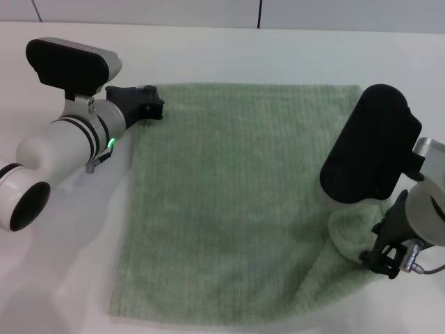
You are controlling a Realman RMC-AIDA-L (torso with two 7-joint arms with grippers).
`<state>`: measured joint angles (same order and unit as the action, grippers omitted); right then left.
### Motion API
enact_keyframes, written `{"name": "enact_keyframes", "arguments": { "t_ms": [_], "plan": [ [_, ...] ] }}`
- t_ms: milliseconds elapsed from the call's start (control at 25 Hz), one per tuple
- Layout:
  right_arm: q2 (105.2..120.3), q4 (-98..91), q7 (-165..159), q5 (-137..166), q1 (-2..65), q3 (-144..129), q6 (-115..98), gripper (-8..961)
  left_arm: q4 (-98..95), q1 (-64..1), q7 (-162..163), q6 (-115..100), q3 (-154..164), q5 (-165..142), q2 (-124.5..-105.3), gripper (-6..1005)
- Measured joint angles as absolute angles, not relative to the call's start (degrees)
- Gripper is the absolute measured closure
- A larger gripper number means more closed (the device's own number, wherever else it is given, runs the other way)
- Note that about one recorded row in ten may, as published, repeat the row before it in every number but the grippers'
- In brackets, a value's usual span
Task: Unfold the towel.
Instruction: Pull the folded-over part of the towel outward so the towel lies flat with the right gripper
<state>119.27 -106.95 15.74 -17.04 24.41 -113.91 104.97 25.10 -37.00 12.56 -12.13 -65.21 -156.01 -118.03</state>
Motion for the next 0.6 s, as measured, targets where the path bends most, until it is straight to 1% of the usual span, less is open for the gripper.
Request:
{"name": "enact_keyframes", "arguments": {
  "t_ms": [40, 600],
  "plan": [
    [119.27, -107.07, 15.77, -17.07, 24.48, -114.03, 104.97, 604, 25.16, -37.00, 12.57, -12.12, -65.22, -156.00, -118.03, 1000],
    [119.14, -117.08, 18.12, -22.10, 24.78, -113.85, 104.22, 566, 25.23, -37.00, 12.57, -12.13, -65.22, -156.01, -118.04, 1000]
  ]
}}
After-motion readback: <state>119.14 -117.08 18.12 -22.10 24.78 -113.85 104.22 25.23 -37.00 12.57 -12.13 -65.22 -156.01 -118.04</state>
